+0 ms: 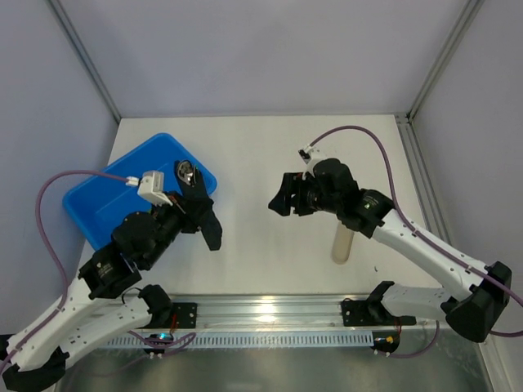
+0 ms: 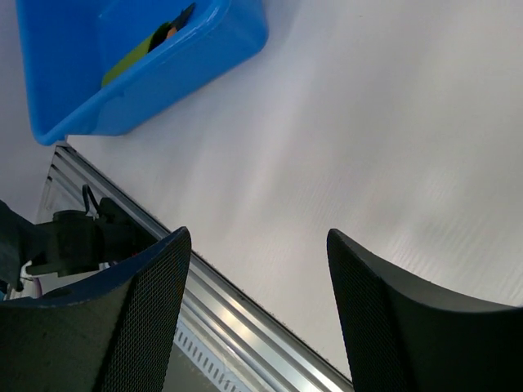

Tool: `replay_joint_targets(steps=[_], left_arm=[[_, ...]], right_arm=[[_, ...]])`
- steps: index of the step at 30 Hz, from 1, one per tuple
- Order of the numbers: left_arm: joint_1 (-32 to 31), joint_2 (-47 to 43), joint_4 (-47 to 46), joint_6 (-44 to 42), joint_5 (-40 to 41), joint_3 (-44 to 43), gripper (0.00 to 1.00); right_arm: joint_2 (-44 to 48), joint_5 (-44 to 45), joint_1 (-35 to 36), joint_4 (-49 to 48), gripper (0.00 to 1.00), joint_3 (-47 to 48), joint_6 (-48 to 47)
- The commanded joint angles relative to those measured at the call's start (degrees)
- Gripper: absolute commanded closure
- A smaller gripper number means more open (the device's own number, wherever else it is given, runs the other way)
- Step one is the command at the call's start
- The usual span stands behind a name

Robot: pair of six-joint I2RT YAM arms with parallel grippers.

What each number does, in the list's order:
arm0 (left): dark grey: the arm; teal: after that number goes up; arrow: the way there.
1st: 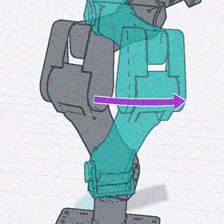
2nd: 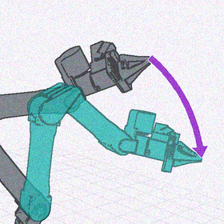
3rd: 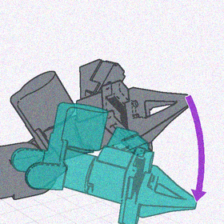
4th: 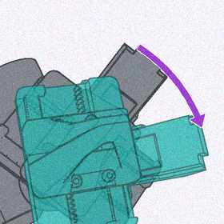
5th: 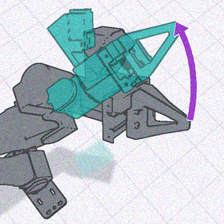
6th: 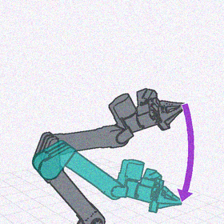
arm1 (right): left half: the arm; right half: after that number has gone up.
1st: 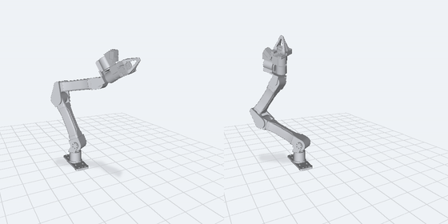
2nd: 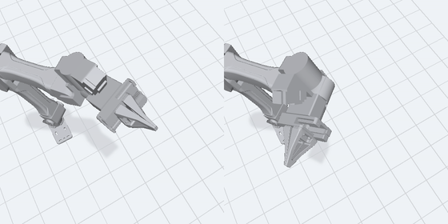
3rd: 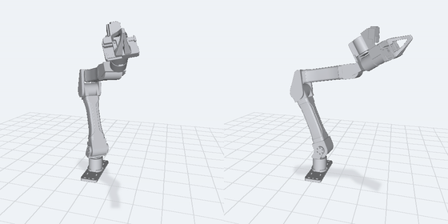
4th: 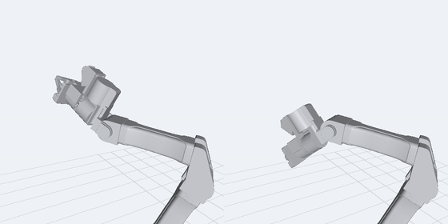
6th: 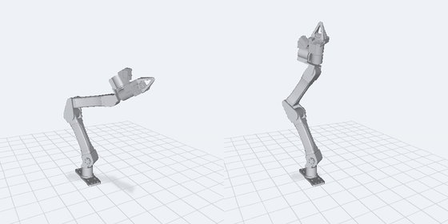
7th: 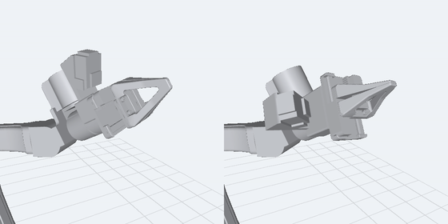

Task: Place the utensils on the paper napkin and roll it up
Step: Place the utensils in the bin.

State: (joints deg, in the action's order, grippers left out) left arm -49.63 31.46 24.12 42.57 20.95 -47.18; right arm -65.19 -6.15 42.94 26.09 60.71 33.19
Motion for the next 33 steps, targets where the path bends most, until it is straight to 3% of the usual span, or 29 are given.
replay_joint_targets(steps=[1, 7, 13, 19, 26, 33], left_arm=[[0.14, 5.61, -0.05, -3.45, 6.73, -6.07, 1.0], [4.0, 20.12, 6.45, -4.16, 9.55, -19.96, 1.0], [17.88, 28.63, 10.59, 5.41, -1.42, -24.98, 1.0], [28.34, 29.63, 13.32, 15.34, -6.35, -22.44, 1.0], [34.86, 23.3, 12.79, 30.81, -1.36, -15.32, 1.0], [40.92, 22.94, 15.35, 41.8, 3.48, -12.5, 1.0]], right_arm=[[-2.74, 2.29, -2.32, 3.44, 0.29, 4.68, -5.57], [-8.02, -3.16, -7.08, 9.15, 0.29, 11.0, -11.04], [-8.29, -2.64, -8.57, 16.18, 0.29, 13.38, -10.96], [-7.33, -1.58, -8.75, 21.98, 0.3, 12.86, -5.07], [-9.51, -0.09, -8.75, 32.52, 0.3, 15.75, -1.9], [-16.19, 1.75, -8.75, 36.93, 0.3, 26.72, -5.85]])
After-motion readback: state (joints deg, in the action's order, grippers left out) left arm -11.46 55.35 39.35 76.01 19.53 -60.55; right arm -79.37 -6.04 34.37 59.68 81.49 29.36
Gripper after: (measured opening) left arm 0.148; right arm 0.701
